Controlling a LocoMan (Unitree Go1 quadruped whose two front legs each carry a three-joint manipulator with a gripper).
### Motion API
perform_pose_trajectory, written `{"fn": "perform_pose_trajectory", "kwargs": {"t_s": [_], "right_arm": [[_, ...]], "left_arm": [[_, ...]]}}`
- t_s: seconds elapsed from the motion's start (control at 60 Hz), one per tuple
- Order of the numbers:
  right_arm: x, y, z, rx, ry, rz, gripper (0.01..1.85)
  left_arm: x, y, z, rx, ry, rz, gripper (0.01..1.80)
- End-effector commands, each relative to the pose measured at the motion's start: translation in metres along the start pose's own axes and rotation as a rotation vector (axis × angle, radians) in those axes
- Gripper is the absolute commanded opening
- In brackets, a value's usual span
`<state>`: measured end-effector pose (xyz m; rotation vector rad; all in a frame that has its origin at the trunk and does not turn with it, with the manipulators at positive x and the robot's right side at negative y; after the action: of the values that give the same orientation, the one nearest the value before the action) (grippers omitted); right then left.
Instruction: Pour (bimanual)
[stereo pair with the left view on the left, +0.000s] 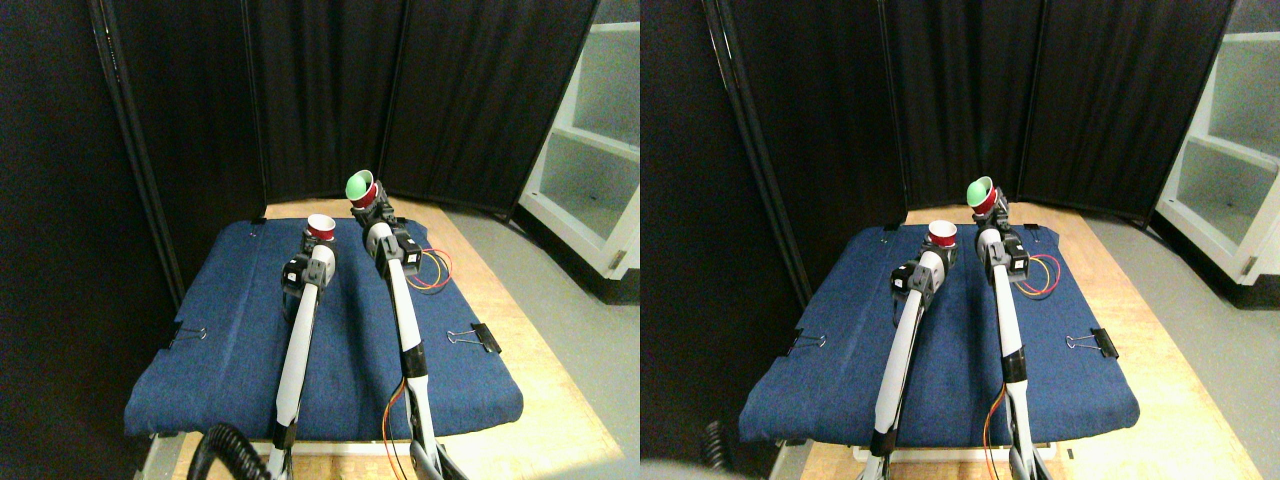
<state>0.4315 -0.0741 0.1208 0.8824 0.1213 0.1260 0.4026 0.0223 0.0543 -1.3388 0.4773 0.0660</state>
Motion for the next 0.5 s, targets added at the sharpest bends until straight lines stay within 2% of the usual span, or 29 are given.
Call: {"fn": "perform_pose_trajectory", "kwargs": {"t_s": [0.017, 0.133, 0.3, 0.5], "right_arm": [[0.002, 0.004, 0.000, 0.000, 0.005, 0.021, 0.48], [0.001, 0.006, -0.003, -0.024, 0.000, 0.007, 0.48], [0.006, 0.008, -0.006, -0.027, 0.057, 0.041, 0.51], [0.006, 0.010, -0.012, -0.039, 0.090, 0.036, 0.45]], "left_arm": [[0.000, -0.011, -0.001, -0.004, 0.011, -0.042, 0.33], [0.001, -0.013, -0.001, 0.001, 0.015, -0.039, 0.33], [0.002, -0.015, -0.002, 0.005, 0.019, -0.042, 0.33], [0.003, -0.016, -0.003, 0.003, 0.024, -0.039, 0.33]]}}
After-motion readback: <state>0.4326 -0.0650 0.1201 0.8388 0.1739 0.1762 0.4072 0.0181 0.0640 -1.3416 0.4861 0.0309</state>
